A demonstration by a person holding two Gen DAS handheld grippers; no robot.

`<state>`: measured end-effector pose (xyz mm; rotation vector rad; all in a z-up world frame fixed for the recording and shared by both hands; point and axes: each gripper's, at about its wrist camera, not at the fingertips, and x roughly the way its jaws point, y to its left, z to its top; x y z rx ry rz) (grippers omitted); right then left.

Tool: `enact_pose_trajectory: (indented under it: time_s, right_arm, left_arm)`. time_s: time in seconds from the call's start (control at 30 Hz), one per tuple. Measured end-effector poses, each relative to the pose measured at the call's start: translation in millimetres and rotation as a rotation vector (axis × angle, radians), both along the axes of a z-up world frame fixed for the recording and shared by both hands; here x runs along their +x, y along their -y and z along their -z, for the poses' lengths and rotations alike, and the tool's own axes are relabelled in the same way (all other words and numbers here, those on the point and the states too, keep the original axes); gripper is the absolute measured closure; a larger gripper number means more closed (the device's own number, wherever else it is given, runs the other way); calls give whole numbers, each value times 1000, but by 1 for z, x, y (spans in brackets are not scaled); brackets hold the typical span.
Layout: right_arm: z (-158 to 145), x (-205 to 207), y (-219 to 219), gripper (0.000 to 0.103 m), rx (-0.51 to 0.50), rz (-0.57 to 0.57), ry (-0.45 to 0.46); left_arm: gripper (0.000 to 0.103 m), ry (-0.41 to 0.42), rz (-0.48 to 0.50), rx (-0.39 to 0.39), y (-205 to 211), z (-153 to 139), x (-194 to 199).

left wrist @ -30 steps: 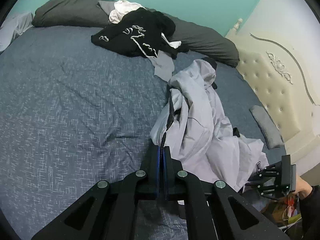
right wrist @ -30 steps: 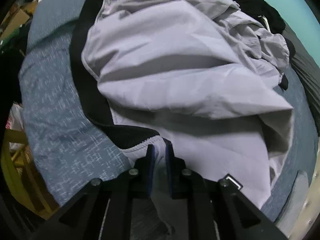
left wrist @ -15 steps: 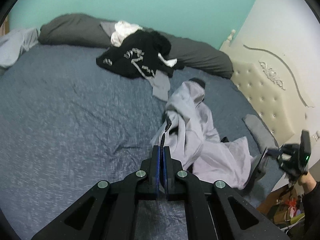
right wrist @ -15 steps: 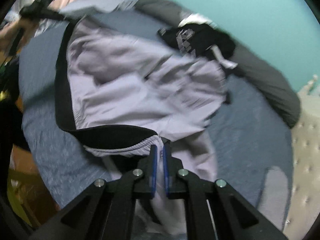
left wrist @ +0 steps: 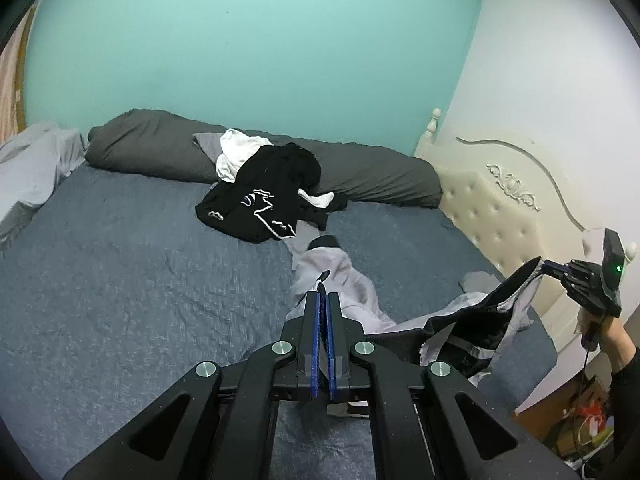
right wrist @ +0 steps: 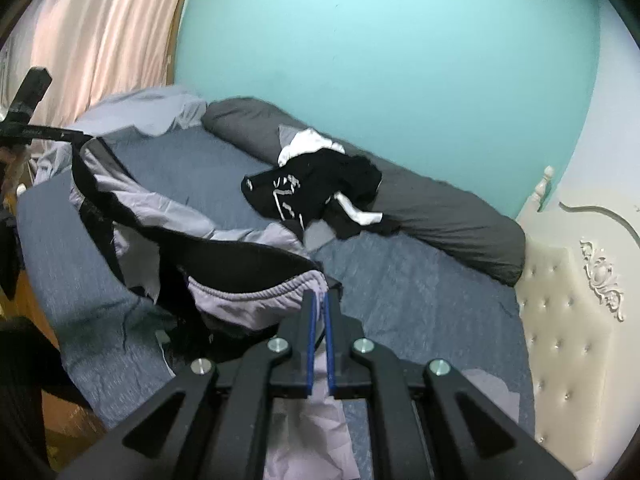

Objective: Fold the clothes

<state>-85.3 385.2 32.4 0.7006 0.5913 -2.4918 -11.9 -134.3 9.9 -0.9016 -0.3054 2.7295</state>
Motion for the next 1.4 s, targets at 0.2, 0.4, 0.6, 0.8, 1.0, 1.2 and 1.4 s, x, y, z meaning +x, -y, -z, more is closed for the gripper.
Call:
enact_pose_trajectory:
  time_s: [0.2,0.4,0.6,0.8,1.0,1.2,1.4]
  right_arm:
    - [45,-13,7,99,42,39,79]
    - [116,-30,3,99,55,94,194]
    - [183,-52,-6,99,65,135,295]
    - [229,-69,-13,100,68,168,355]
    - [249,-85,-36,100,44,251,388]
    - [269,-100,-60,100,19,336,419]
    - [261,-91,-71,100,-95,309,431]
  left_arm:
    - [100,96,-6,-15,-10,50,-14]
    - [100,205,-21,41,-18,122,-47]
    - [100,285,-32,54,-34,184,-84]
    - [100,339,-30,75,-46,232,-122]
    - [90,344,5,137,-43,253,-139]
    - [61,339,-9,165,-24,259,-138]
    - [56,347,-41,190,-3,269,-134]
